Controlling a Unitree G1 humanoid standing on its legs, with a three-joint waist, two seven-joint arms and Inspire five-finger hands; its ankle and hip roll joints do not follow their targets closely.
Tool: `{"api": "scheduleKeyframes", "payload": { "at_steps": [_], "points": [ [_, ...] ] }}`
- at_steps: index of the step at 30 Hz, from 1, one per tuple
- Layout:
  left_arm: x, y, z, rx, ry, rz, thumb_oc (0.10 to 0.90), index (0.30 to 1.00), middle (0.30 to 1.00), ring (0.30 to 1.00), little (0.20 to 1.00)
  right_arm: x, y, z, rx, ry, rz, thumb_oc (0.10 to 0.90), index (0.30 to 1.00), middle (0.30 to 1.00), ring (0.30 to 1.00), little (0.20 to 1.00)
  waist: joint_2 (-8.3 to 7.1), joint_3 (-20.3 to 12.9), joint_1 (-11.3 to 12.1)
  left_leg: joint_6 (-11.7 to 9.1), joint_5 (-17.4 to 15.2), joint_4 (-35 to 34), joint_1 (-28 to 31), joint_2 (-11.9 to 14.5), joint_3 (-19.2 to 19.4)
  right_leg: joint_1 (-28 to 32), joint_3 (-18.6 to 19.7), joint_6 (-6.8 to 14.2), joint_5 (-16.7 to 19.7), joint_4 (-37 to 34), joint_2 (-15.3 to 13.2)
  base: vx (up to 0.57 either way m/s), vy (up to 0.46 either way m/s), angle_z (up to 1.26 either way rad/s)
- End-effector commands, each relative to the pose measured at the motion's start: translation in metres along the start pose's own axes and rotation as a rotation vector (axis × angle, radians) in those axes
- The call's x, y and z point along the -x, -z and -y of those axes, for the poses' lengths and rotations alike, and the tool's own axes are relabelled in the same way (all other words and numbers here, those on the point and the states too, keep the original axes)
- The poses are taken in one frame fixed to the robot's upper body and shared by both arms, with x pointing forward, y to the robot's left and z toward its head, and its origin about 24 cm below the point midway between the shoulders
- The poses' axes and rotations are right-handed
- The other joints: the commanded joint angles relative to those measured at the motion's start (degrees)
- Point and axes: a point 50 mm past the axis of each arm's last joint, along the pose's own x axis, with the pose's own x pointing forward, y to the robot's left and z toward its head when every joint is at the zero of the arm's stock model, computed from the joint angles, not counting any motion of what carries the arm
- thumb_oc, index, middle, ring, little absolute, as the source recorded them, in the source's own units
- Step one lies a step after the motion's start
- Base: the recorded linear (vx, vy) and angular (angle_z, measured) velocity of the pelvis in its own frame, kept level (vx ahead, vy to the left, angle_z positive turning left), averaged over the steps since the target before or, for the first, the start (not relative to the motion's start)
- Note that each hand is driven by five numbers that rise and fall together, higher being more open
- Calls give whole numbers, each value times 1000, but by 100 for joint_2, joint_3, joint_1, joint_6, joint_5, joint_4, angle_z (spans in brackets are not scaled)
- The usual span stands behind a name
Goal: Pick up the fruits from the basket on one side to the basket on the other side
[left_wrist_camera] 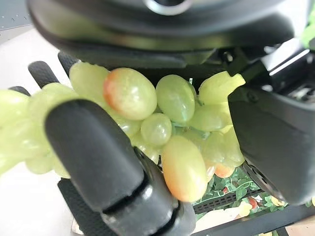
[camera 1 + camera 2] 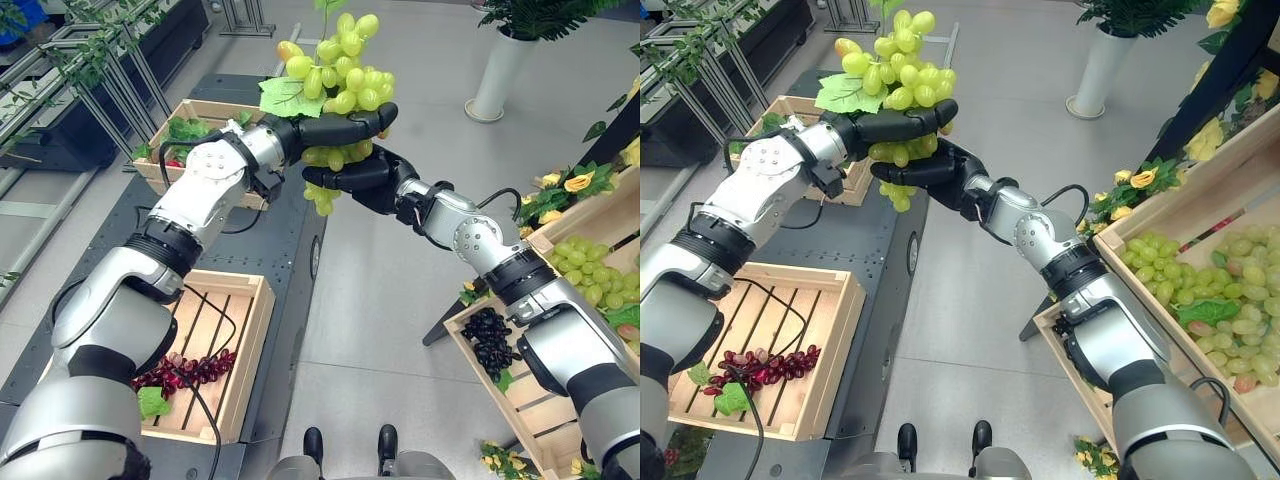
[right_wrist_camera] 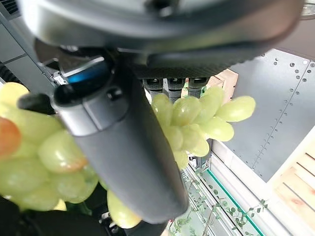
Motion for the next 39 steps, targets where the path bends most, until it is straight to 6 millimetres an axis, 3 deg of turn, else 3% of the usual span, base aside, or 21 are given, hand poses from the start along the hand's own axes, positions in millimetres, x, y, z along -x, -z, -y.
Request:
{"api": "scheduleKeyframes", "payload": {
  "at_steps": [1,6,7,8,9,15,23,24,25,26,36,39],
  "points": [
    [-17,-14,6,21,-39,144,400,300,300,300,300,-21,-21,-36,-96,-115,178,800,900,900,900,900,-12,-1552,143,66,-628,4,24,-392,49,127,-2,-29,-346,8,140,18,-4,-4],
    [-12,-2,7,57,-57,117,400,300,300,300,300,-17,-37,-42,-131,-178,322,800,900,900,900,900,-24,-1552,140,74,-634,4,47,-390,39,146,25,-38,-351,8,149,19,-2,-4],
    [-12,-1,7,60,-60,116,400,300,300,300,300,-16,-39,-44,-145,-194,346,776,865,865,865,865,-21,-1551,139,75,-636,4,49,-388,37,148,26,-38,-354,8,149,0,0,0],
    [-12,1,8,61,-62,116,400,300,300,300,300,-15,-42,-45,-154,-205,373,654,681,681,681,681,-18,-1552,139,76,-636,4,50,-389,34,149,30,-38,-355,8,150,0,0,0],
    [-12,3,10,63,-63,114,400,300,300,300,300,-14,-45,-47,-176,-221,423,400,300,300,300,300,-13,-1558,141,78,-641,4,55,-388,35,154,30,-37,-361,8,149,30,0,-2],
    [-15,13,20,86,-79,99,400,300,300,300,300,-12,-41,-50,-261,-249,497,400,300,300,300,300,10,-1574,152,94,-672,4,85,-389,23,179,22,-24,-376,8,137,19,-3,-1],
    [-11,22,12,131,-145,53,400,300,300,300,300,-13,-37,-43,-255,-240,482,400,300,300,300,300,-5,-1588,132,100,-697,4,124,-400,3,200,54,-29,-388,8,145,4,-3,0],
    [-10,24,11,136,-150,43,507,460,460,460,460,-12,-37,-42,-254,-238,485,400,300,300,300,300,-5,-1587,130,100,-698,4,126,-399,5,200,57,-30,-389,8,147,0,0,0],
    [-9,29,10,146,-168,11,673,709,709,709,709,-11,-38,-40,-256,-234,494,400,300,300,300,300,-9,-1587,128,100,-700,4,126,-397,6,200,59,-33,-394,8,150,0,0,0],
    [-7,33,9,135,-187,-11,800,900,900,900,900,-11,-39,-39,-257,-230,505,400,300,300,300,300,-12,-1573,130,101,-695,4,130,-398,-4,205,69,-39,-389,8,155,0,0,0],
    [2,52,5,16,-220,-135,800,900,900,900,900,-7,-35,-34,-240,-185,531,400,300,300,300,300,-29,-1553,111,103,-690,4,138,-377,28,204,82,-31,-389,8,152,0,0,0],
    [9,55,-5,-8,-267,-167,800,900,900,900,900,-4,-39,-29,-202,-156,551,400,300,300,300,300,-26,-1538,92,96,-689,4,147,-372,42,207,84,-27,-385,8,149,0,0,0]
  ]
}}
